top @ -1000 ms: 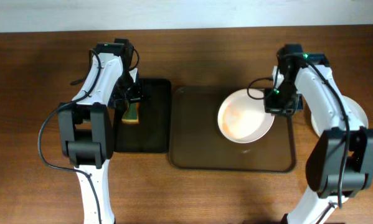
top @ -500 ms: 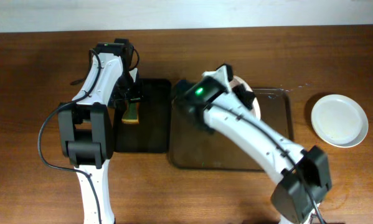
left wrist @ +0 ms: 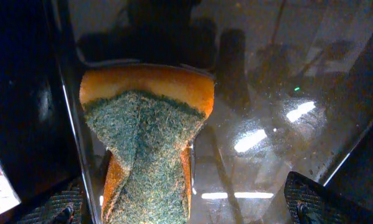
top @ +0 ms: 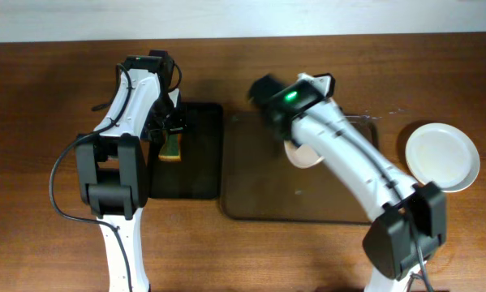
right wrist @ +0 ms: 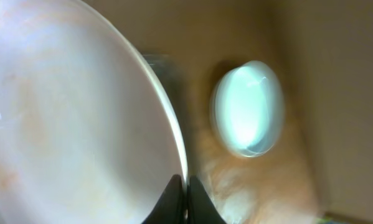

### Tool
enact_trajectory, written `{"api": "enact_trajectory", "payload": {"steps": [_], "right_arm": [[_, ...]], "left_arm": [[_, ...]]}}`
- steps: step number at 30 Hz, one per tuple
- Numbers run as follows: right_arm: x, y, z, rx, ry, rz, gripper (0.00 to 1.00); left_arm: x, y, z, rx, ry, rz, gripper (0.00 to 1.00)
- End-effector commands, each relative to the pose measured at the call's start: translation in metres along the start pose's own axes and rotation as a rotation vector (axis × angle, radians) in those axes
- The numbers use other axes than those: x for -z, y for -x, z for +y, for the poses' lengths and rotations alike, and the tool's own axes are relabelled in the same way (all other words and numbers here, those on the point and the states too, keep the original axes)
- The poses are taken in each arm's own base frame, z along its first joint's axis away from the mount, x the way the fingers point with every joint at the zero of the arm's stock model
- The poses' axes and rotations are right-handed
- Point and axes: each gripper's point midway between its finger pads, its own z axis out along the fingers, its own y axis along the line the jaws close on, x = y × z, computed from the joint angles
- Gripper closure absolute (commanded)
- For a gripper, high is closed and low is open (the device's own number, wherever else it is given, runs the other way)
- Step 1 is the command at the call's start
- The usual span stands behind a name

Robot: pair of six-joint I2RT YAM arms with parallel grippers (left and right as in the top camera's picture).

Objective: Clean dirty plates on tray and stack at the side
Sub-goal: 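Lift the wiped plate with the right gripper and stack it on the right plates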

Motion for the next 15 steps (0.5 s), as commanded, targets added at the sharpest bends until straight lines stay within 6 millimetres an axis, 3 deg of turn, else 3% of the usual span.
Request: {"api": "enact_trajectory", "payload": {"steps": [1,2,3,6,7,10,12,15], "right_arm": [[-0.012,-0.019,0.036,0.148,0.619,0.292,0.96],[-0.015,-0.015,0.032,0.1,0.769,0.333,0.96],[-0.03,-0.006,0.009,-0.018,0.893,0.373,0.96],[-0.081,-0.002,-0.061,-0.265,0.865,0.418,0.96],[-0.103,-0.007,-0.095,-0.37,0.832,0.431,0.96],[-0.156,-0.03,-0.181,-0.657,0.723,0.449,0.96],[-0.187,-0.06,-0.237,-0.859,0.619,0.474,0.96],[-0.212,-0.099,-0.28,-1.005,0.446,0.541,0.96]], "left_arm": [[0.016,0.001,-0.003,-0.005,-0.017,-0.035,0.0],[0.016,0.001,-0.003,-0.005,-0.017,-0.035,0.0],[0.016,0.001,-0.003,-0.005,-0.017,-0.035,0.0],[0.016,0.001,-0.003,-0.005,-0.017,-0.035,0.0],[0.016,0.001,-0.003,-0.005,-0.017,-0.035,0.0],[0.016,0.001,-0.003,-0.005,-0.017,-0.035,0.0],[0.016,0.001,-0.003,-0.005,-0.017,-0.035,0.0],[0.016,0.001,-0.003,-0.005,-0.017,-0.035,0.0]]}}
